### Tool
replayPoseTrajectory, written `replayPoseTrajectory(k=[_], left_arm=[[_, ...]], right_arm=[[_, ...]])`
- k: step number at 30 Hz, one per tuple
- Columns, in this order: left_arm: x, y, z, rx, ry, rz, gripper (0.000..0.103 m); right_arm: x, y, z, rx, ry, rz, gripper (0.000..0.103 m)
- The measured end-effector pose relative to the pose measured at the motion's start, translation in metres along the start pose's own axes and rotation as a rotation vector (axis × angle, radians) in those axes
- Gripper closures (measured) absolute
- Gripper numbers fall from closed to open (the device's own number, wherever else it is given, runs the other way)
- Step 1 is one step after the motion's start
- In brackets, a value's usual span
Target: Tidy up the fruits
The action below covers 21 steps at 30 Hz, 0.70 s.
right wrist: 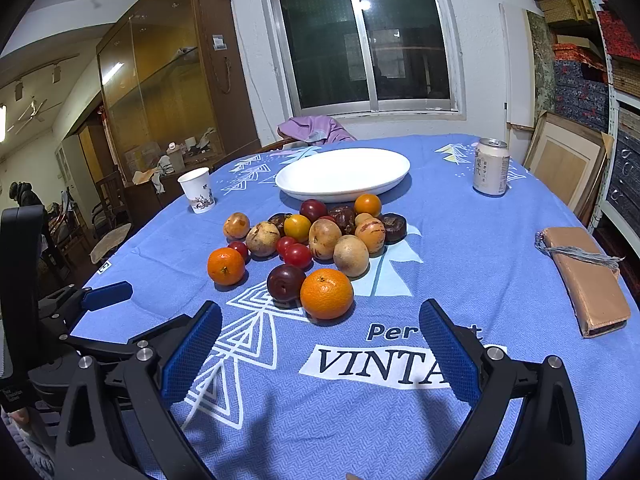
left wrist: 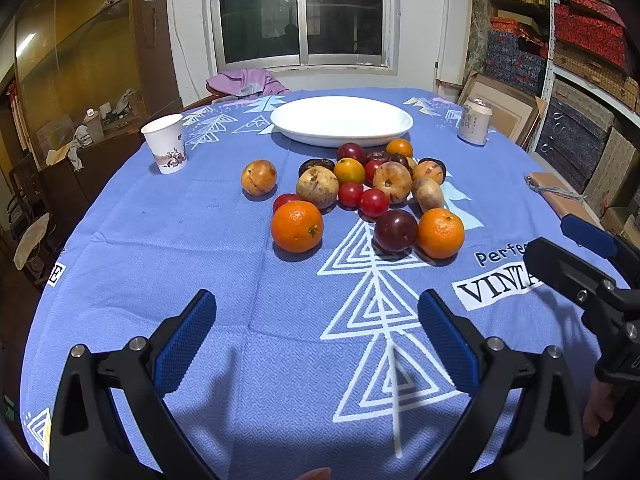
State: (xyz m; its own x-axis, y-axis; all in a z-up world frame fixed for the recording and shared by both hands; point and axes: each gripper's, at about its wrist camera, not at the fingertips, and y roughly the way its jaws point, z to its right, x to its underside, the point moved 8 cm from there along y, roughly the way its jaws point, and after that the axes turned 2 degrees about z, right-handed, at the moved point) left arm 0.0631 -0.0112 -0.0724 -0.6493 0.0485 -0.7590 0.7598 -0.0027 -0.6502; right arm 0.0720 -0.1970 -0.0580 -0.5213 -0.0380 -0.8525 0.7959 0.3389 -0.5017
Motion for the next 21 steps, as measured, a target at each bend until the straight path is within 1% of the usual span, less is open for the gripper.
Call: replayPoseTrajectory(k=[21], left_arm=[[0.0047, 0.0070, 0.0011, 0.005, 0.002, -0.028, 0.004]], right_arm=[[0.0050, 0.0043, -0.0027, -0.003, 0.000, -0.010, 0.003]])
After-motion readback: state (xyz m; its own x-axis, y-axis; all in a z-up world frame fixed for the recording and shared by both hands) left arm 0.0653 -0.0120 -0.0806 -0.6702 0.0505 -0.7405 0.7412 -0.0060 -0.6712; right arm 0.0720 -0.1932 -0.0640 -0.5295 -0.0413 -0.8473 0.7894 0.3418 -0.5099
